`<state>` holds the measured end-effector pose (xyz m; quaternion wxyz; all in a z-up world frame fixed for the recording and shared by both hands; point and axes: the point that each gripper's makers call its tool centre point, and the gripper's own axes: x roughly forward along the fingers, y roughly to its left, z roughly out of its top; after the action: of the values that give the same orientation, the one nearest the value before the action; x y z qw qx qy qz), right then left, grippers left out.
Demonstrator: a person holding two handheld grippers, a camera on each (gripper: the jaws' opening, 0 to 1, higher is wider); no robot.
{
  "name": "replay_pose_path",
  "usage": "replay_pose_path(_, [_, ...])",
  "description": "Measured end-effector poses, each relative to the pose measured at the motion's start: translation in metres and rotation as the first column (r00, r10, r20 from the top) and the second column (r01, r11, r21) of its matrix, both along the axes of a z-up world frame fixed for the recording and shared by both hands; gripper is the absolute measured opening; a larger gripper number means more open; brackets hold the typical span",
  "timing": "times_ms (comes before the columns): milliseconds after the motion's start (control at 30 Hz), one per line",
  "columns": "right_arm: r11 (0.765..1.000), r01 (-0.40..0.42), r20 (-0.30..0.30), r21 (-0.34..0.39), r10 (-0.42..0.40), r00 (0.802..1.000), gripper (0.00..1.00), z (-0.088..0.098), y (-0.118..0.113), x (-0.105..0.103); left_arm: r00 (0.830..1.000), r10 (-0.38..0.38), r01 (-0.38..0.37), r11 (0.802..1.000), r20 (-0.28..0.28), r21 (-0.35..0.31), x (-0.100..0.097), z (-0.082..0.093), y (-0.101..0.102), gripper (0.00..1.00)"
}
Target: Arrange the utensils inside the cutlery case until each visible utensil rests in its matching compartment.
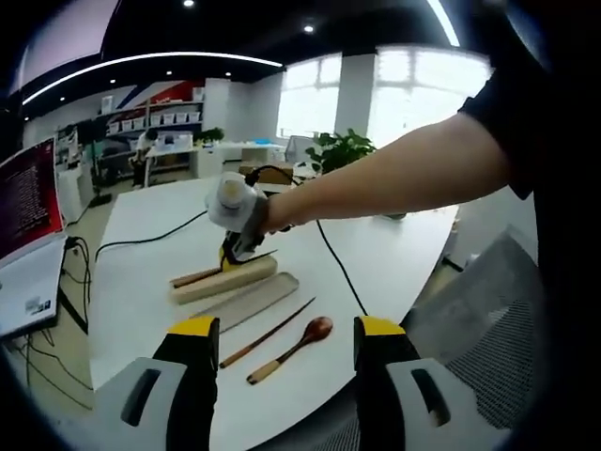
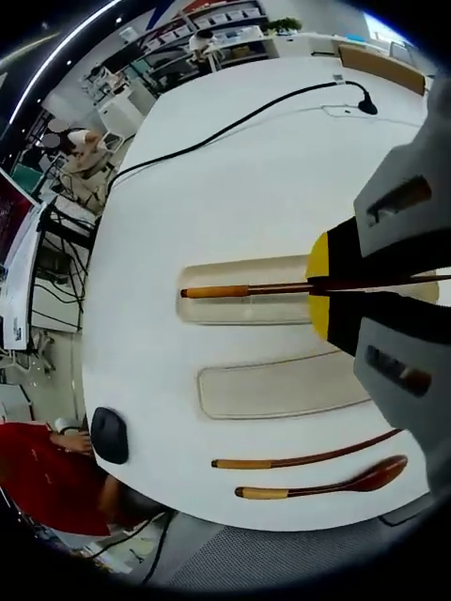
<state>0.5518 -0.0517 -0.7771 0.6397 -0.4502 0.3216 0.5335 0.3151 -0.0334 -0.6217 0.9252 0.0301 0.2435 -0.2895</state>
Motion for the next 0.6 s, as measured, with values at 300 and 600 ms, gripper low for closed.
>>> replay_pose_path(300, [1.0, 0.0, -0.004, -0.005, 0.0, 1.0, 0.0, -0.009, -0.001, 0.005, 1.0, -0.007, 0.007, 1.0, -0.012, -0.01, -0.001, -0.001, -0.003, 0.59])
replay_pose_path(600, [1.0, 0.008, -0.021, 0.009, -0.008, 1.0, 0.0, -0.021, -0.003, 0.009, 1.0, 0.016, -0.016, 1.0, -0.016, -0.024, -0.001, -0.001, 0.001, 0.59])
